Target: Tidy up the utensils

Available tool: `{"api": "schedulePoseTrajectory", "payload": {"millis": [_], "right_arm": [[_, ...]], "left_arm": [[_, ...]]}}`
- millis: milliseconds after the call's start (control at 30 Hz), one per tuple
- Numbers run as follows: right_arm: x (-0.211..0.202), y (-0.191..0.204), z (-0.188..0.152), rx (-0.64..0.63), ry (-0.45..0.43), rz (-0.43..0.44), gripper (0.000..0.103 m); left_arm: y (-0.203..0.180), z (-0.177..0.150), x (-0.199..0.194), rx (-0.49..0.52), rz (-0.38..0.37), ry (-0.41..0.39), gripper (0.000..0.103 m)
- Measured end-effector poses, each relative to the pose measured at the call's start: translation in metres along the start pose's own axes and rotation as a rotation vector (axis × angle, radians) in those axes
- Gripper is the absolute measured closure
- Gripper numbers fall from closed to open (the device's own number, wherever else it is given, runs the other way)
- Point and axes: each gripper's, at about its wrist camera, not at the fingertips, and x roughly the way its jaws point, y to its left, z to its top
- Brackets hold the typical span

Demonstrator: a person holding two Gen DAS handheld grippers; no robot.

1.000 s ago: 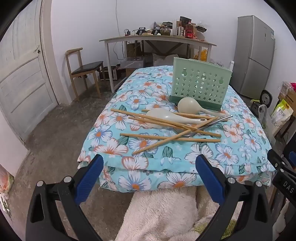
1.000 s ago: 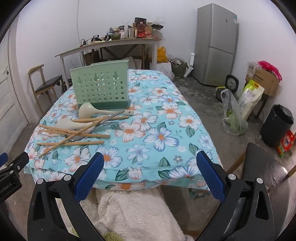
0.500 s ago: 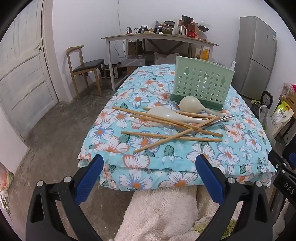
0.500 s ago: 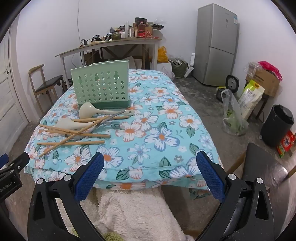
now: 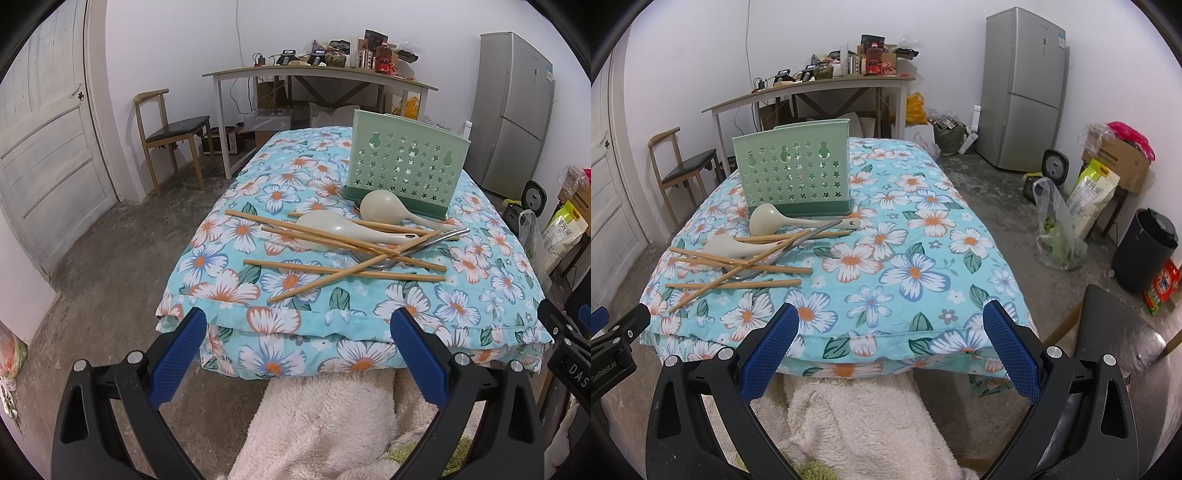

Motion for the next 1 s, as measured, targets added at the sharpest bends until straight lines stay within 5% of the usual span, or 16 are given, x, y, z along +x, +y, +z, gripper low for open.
{"api": "schedulePoseTrajectory", "payload": {"millis": [1000], "right_arm": [[0.0019, 0.0004, 0.0022, -0.001, -0.001, 0.003, 0.008]], "left_arm": [[0.0021, -0.0009, 0.0019, -0.001, 0.001, 0.008, 0.005]]}}
